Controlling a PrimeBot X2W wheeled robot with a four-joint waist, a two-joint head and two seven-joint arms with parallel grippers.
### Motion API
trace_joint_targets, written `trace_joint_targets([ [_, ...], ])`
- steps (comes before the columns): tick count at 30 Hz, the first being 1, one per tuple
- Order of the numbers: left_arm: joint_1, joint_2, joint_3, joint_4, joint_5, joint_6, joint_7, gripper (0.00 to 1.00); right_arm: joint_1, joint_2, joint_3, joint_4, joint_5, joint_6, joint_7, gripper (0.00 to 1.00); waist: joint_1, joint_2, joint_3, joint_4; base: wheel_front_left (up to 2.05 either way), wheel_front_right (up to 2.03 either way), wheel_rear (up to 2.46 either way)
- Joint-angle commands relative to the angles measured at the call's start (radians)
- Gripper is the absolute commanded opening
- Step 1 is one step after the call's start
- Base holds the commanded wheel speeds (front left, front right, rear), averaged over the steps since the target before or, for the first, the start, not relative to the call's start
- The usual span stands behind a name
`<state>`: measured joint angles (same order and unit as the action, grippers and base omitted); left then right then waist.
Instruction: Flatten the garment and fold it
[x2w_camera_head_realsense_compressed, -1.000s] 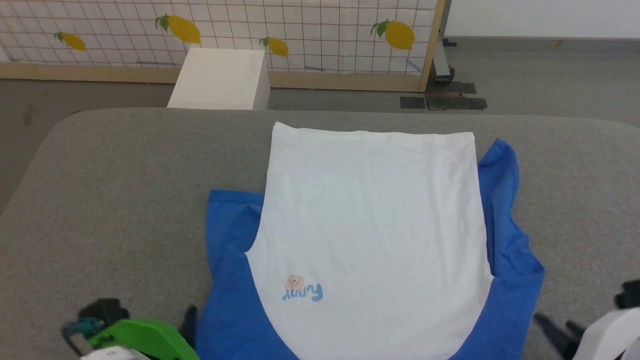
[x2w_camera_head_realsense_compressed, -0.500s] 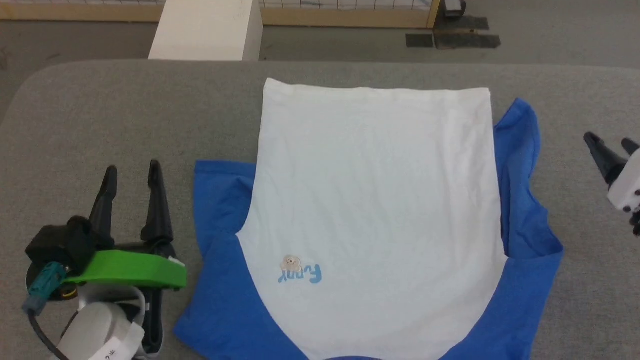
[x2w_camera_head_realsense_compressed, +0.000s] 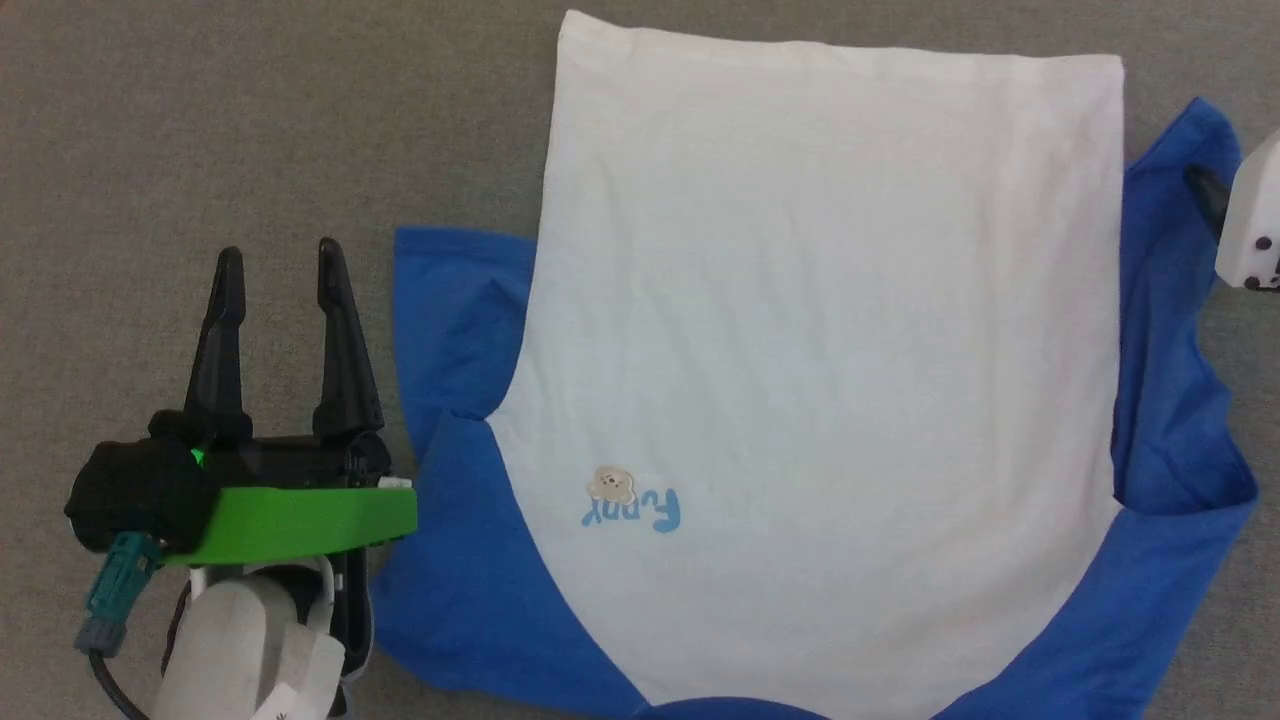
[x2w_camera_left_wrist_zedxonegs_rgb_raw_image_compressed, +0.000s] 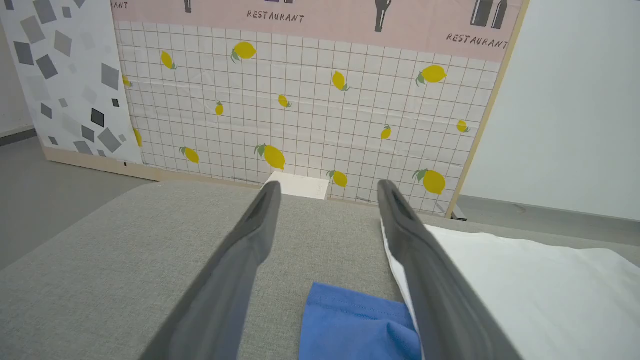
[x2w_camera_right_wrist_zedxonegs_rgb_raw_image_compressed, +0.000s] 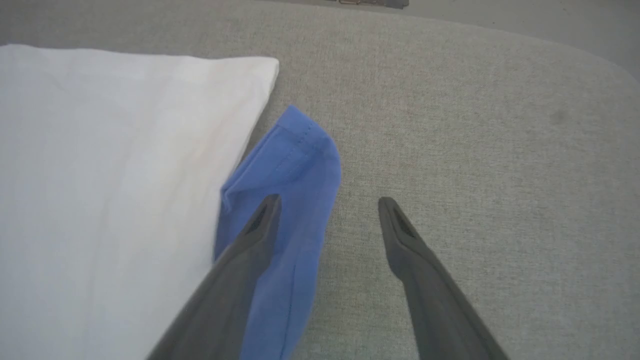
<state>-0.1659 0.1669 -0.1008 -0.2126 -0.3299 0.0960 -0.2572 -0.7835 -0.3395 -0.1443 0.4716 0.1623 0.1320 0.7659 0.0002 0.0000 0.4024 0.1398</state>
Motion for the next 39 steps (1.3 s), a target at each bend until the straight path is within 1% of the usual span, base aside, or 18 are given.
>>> trace_joint_targets([
  [1, -0.016, -0.011, 0.013, -0.005, 0.020, -0.015, -0.004, 1.00, -0.018, -0.005, 0.006, 0.020, -0.012, -0.001, 0.000, 1.00, -0.0002, 0.0000, 0.046, 0.040, 0.00, 0.00, 0.00],
  [4, -0.016, -0.038, 0.035, -0.004, 0.044, -0.046, -0.004, 1.00, -0.035, 0.004, 0.013, 0.062, -0.016, -0.001, -0.013, 1.00, -0.0002, 0.0000, 0.044, 0.042, 0.00, 0.00, 0.00],
  [5, -0.013, -0.047, 0.042, 0.001, 0.048, -0.054, -0.004, 1.00, -0.038, 0.007, 0.014, 0.074, -0.015, -0.001, -0.021, 0.30, -0.0002, 0.0000, 0.040, 0.041, 0.00, 0.00, 0.00],
  [6, -0.013, -0.052, 0.047, 0.004, 0.054, -0.061, -0.004, 1.00, -0.041, 0.008, 0.015, 0.081, -0.016, -0.001, -0.032, 0.14, -0.0002, 0.0000, 0.036, 0.038, 0.00, 0.00, 0.00],
  [7, -0.013, -0.060, 0.054, 0.005, 0.057, -0.070, -0.004, 1.00, -0.044, 0.007, 0.014, 0.088, -0.017, -0.001, -0.049, 0.00, -0.0002, 0.0000, 0.029, 0.034, 0.00, 0.00, 0.00],
  [9, -0.008, -0.071, 0.064, 0.015, 0.066, -0.084, -0.004, 1.00, -0.045, 0.006, 0.000, 0.103, -0.020, -0.001, -0.077, 0.00, -0.0002, 0.0000, 0.010, 0.025, 0.00, 0.00, 0.00],
  [10, -0.001, -0.080, 0.076, 0.026, 0.071, -0.097, -0.004, 1.00, -0.042, 0.004, -0.025, 0.117, -0.022, -0.001, -0.104, 0.00, -0.0002, 0.0000, -0.015, 0.015, 0.00, 0.00, 0.00],
  [13, 0.012, -0.090, 0.092, 0.043, 0.077, -0.114, -0.004, 1.00, -0.029, -0.001, -0.077, 0.134, -0.013, -0.001, -0.138, 0.00, -0.0002, 0.0000, -0.067, -0.006, 0.00, 0.00, 0.00],
  [17, 0.042, -0.098, 0.114, 0.070, 0.077, -0.133, -0.004, 1.00, 0.004, -0.030, -0.152, 0.139, -0.010, -0.001, -0.171, 0.00, -0.0002, 0.0000, -0.145, -0.036, 0.00, 0.00, 0.00],
  [20, 0.072, -0.103, 0.132, 0.085, 0.075, -0.143, -0.004, 1.00, 0.038, -0.052, -0.183, 0.122, -0.005, -0.001, -0.182, 0.00, -0.0002, 0.0000, -0.201, -0.058, 0.00, 0.00, 0.00],
  [23, 0.100, -0.106, 0.146, 0.092, 0.072, -0.150, -0.004, 1.00, 0.078, -0.053, -0.174, 0.062, 0.016, -0.001, -0.196, 0.00, -0.0002, 0.0000, -0.243, -0.077, 0.00, 0.00, 0.00],
  [27, 0.134, -0.109, 0.164, 0.088, 0.069, -0.155, -0.004, 1.00, 0.146, -0.041, -0.106, -0.075, 0.087, -0.001, -0.218, 0.00, -0.0002, 0.0000, -0.274, -0.097, 0.00, 0.00, 0.00],
  [31, 0.160, -0.112, 0.191, 0.063, 0.063, -0.146, -0.005, 1.00, 0.217, 0.013, -0.021, -0.238, 0.178, -0.001, -0.232, 0.00, -0.0002, 0.0000, -0.290, -0.115, 0.00, 0.00, 0.00],
  [36, 0.187, -0.114, 0.205, 0.052, 0.059, -0.149, -0.005, 1.00, 0.307, 0.074, 0.161, -0.423, 0.257, -0.001, -0.217, 0.00, -0.0002, 0.0000, -0.302, -0.114, 0.00, 0.00, 0.00],
  [39, 0.193, -0.114, 0.208, 0.055, 0.057, -0.152, -0.005, 1.00, 0.344, 0.104, 0.290, -0.485, 0.291, -0.001, -0.203, 0.00, -0.0002, 0.0000, -0.303, -0.101, 0.00, 0.00, 0.00],
])
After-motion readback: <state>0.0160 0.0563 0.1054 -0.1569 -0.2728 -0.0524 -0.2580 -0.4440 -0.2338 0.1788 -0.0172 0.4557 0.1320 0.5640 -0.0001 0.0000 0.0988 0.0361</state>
